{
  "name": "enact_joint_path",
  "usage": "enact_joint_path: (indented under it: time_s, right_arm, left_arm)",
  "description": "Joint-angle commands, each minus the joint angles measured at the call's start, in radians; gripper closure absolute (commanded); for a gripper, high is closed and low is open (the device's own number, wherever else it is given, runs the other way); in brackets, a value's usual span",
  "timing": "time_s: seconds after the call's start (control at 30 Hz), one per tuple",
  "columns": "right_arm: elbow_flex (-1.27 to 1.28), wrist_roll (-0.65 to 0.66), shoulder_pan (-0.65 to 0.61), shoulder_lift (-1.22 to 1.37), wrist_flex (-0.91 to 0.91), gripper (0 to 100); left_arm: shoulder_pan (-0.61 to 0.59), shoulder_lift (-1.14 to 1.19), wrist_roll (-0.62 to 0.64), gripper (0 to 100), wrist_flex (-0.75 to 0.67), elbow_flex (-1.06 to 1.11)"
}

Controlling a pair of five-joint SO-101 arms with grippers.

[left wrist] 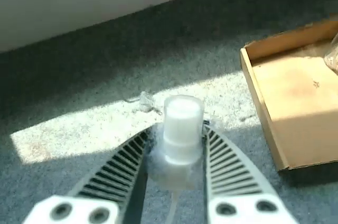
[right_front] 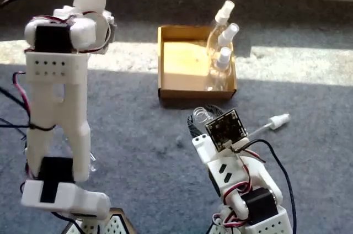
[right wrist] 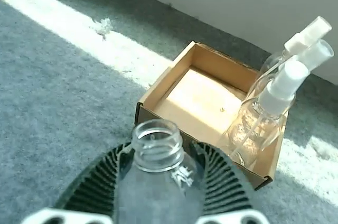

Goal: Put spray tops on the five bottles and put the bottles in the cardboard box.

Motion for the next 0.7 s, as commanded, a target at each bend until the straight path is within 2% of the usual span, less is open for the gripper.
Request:
enact_joint_path:
  time_s: [0.0, 0.1, 0.23, 0.4, 0.5, 0.67]
  right_arm:
    - [-0.050, -0.011, -0.027, 0.002, -0.051, 99.4]
    - [-0.053, -0.049, -0.027, 0.074, -0.051, 99.4]
    - [-0.131, -0.100, -0.027, 0.295, -0.077, 99.4]
    - [-0.214, -0.175, -0.038, 0.498, -0.102, 99.4]
    - [-0.214, -0.172, -0.088, 0.501, -0.102, 99.3]
    - [-0.154, -0.106, -0.220, 0.378, -0.170, 99.4]
  left_arm:
    - [0.025, -0.209, 0.097, 99, 0.006, -0.033]
    - [0.077, -0.292, 0.115, 99, 0.011, -0.028]
    - [0.163, -0.410, 0.141, 99, 0.034, 0.035]
    - [0.214, -0.587, 0.203, 99, 0.054, 0.191]
    - [0.219, -0.717, 0.255, 99, 0.038, 0.323]
    - [0.341, -0.970, 0.290, 99, -0.135, 0.576]
